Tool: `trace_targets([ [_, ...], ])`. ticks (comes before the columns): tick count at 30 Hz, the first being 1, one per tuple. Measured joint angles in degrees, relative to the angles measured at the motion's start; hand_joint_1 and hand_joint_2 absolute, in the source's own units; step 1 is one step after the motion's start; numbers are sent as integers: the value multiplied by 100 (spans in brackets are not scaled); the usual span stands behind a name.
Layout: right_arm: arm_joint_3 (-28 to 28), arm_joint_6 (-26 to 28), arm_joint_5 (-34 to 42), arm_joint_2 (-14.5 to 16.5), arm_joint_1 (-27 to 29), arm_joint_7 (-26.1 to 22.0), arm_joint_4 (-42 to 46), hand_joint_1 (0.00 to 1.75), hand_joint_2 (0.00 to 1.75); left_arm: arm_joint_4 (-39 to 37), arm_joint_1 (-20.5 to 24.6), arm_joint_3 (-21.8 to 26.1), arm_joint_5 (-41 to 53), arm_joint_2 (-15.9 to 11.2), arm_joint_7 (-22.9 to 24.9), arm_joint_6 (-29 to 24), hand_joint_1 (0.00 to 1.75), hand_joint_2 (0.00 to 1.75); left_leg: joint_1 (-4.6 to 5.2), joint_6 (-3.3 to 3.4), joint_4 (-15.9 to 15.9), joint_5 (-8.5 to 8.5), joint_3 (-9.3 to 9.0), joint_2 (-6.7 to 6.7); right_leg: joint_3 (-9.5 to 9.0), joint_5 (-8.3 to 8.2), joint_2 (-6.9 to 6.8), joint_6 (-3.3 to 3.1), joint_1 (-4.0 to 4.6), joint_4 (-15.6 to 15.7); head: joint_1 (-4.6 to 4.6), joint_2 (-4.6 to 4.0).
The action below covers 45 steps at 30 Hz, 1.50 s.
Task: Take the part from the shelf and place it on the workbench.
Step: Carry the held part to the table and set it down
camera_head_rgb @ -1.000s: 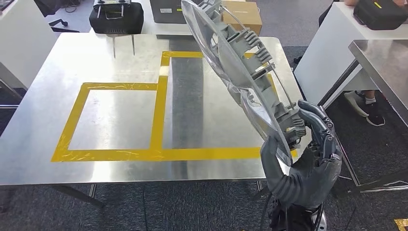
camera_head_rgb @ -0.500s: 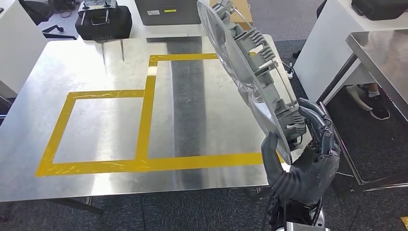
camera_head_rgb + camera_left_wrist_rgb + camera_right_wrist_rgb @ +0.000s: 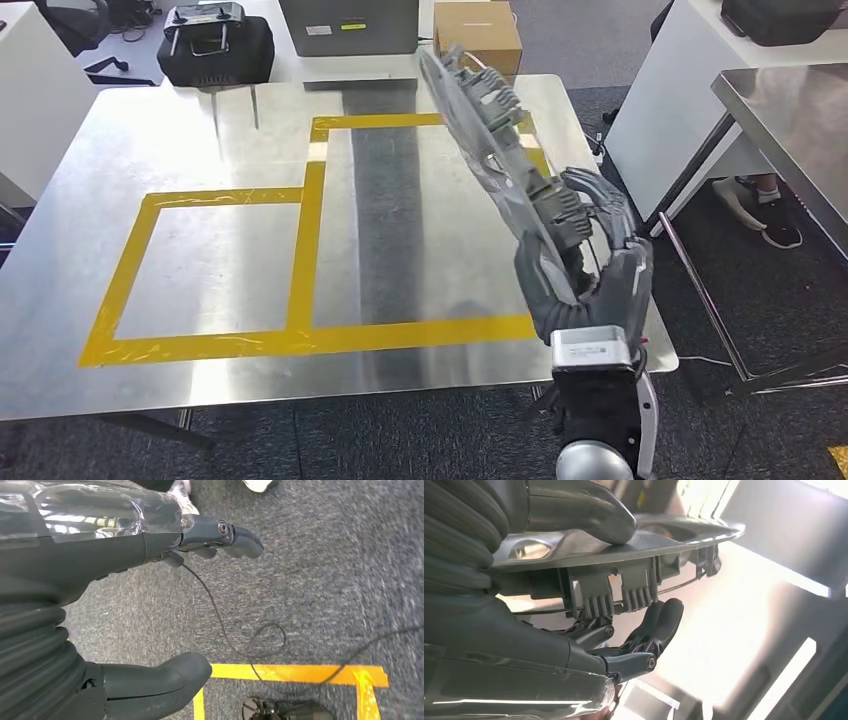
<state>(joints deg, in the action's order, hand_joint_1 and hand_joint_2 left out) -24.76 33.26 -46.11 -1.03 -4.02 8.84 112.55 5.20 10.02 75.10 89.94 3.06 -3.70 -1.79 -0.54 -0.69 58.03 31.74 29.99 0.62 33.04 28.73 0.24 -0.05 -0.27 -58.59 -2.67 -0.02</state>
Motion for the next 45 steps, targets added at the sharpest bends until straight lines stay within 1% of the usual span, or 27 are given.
trace_targets([
  [2,-269,-808,181,-243,-470,383,-191,175,175,1,37,-71,0,9,36,88,0,175,7,4,0,-2,-5,16,-1,-7,12,9,-9,3,6,0],
  [4,-547,-1545,385,-438,-874,644,-418,175,175,1,78,-154,0,19,72,162,0,175,8,13,1,-8,-8,18,-1,-14,11,18,-10,8,7,0],
  [8,-1092,-2526,748,-688,-1627,915,-914,175,175,1,148,-341,0,57,72,306,0,175,8,20,2,-13,-11,17,-2,-20,9,25,-11,11,4,0],
  [10,-1371,-2855,881,-742,-1984,979,-1196,175,175,1,203,-437,0,81,66,370,0,175,8,20,2,-13,-13,15,-3,-20,7,25,-11,14,5,0],
  [14,-1838,-3308,1022,-790,-2548,1067,-1823,175,175,1,292,-622,0,122,66,455,0,175,8,20,2,-13,-16,13,-11,-22,8,28,-11,21,6,0],
  [19,-2356,-3608,1078,-794,-3054,1109,-2602,175,175,1,360,-804,-1,163,88,540,0,175,8,21,2,-13,-26,3,-27,-24,6,31,-11,31,4,0],
  [23,-2613,-3628,1116,-792,-3232,1108,-3060,0,175,1,369,-892,0,185,96,562,0,175,8,21,2,-13,-27,-15,-36,-24,-2,31,-11,41,3,0],
  [31,-2904,-3627,1134,-795,-3332,1107,-3600,0,175,1,367,-1105,-2,190,127,538,0,175,8,22,2,-13,-26,-42,-39,-24,-7,32,-11,49,0,0],
  [35,-3001,-3626,1145,-795,-3360,1109,-3736,0,175,1,367,-1133,-9,190,170,458,0,0,8,22,2,-13,-25,-47,-40,-24,-7,32,-11,52,0,0],
  [38,-3053,-3592,1183,-795,-3388,1113,-3829,0,175,3,367,-1134,-26,190,241,422,0,0,8,22,2,-13,-25,-52,-41,-24,-7,32,-11,54,0,0],
  [40,-3060,-3458,1209,-795,-3391,1114,-3889,0,175,7,367,-1133,-32,190,263,426,0,0,8,22,2,-13,-25,-56,-42,-24,-8,32,-10,55,0,0],
  [42,-3050,-3117,1246,-796,-3373,1065,-3934,0,175,11,363,-1132,-41,190,257,425,0,0,8,22,3,-13,-26,-60,-43,-25,-8,32,-10,56,1,0],
  [45,-2953,-2363,1311,-803,-3234,916,-3832,0,175,14,334,-1129,-62,189,215,392,0,0,8,22,4,-14,-27,-68,-45,-25,-11,33,-10,57,1,0],
])
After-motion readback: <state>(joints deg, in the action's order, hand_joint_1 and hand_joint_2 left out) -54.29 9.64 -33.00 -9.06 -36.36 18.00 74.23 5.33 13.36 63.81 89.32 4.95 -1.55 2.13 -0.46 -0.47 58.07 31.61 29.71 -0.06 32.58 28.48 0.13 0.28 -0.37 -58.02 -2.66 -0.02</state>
